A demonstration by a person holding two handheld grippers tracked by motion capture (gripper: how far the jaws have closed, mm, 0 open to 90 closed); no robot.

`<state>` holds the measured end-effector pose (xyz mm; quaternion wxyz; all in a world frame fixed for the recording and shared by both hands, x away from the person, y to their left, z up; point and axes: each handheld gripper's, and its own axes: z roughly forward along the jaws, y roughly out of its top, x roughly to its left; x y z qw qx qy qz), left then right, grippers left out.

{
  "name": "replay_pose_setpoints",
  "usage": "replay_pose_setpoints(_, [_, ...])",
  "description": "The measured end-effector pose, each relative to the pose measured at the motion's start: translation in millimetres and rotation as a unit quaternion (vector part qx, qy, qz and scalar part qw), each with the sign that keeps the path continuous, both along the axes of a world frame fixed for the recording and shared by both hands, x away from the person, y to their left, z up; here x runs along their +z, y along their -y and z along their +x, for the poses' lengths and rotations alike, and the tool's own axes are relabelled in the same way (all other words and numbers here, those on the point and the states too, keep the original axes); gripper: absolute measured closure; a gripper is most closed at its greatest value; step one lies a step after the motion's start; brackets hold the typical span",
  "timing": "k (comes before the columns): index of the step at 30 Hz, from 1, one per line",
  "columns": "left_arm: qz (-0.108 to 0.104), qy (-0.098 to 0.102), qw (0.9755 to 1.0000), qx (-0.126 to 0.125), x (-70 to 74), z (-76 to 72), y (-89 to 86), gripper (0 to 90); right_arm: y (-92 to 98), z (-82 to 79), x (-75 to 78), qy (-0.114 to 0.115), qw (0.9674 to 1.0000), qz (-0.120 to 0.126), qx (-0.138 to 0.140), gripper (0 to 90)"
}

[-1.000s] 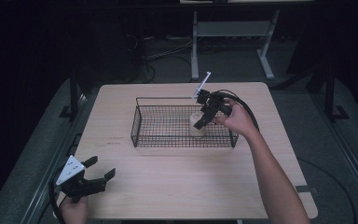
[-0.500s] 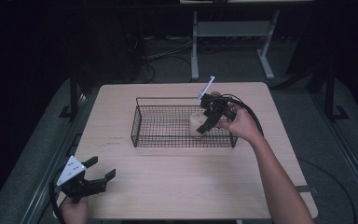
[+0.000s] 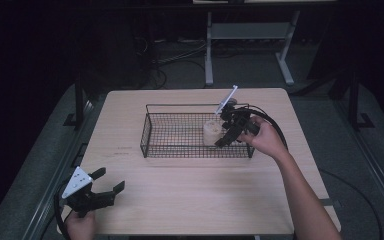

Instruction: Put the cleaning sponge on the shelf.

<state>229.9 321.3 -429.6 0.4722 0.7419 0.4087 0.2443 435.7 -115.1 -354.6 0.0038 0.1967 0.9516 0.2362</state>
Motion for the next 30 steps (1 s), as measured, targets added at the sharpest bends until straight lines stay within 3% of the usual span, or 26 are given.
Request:
replay_pose_setpoints(11, [-0.001, 0.000, 1.0000, 0.002, 0.0, -0.5, -1.1, 13.8, -2.0, -15.6, 1.0, 0.005, 0.9999, 0.002, 0.011, 14.0])
replay_pose_setpoints(24, [0.002, -0.003, 1.0000, 0.001, -0.6, 0.0, 0.2, 13.8, -0.3, -37.6, -8.0, 0.004, 0.9998, -0.005, 0.021, 14.0])
replay_pose_setpoints(28, [0.000, -0.001, 1.0000, 0.001, -0.6, -0.3, 0.1, 13.8, 0.6, -44.8, -10.4, -0.002, 0.9996, -0.018, 0.022, 14.0])
replay_pose_setpoints(30, [0.000, -0.001, 1.0000, 0.001, -0.5, -0.3, -0.1, 13.8, 1.6, -49.2, -9.7, 0.007, 0.9996, -0.012, 0.024, 14.0])
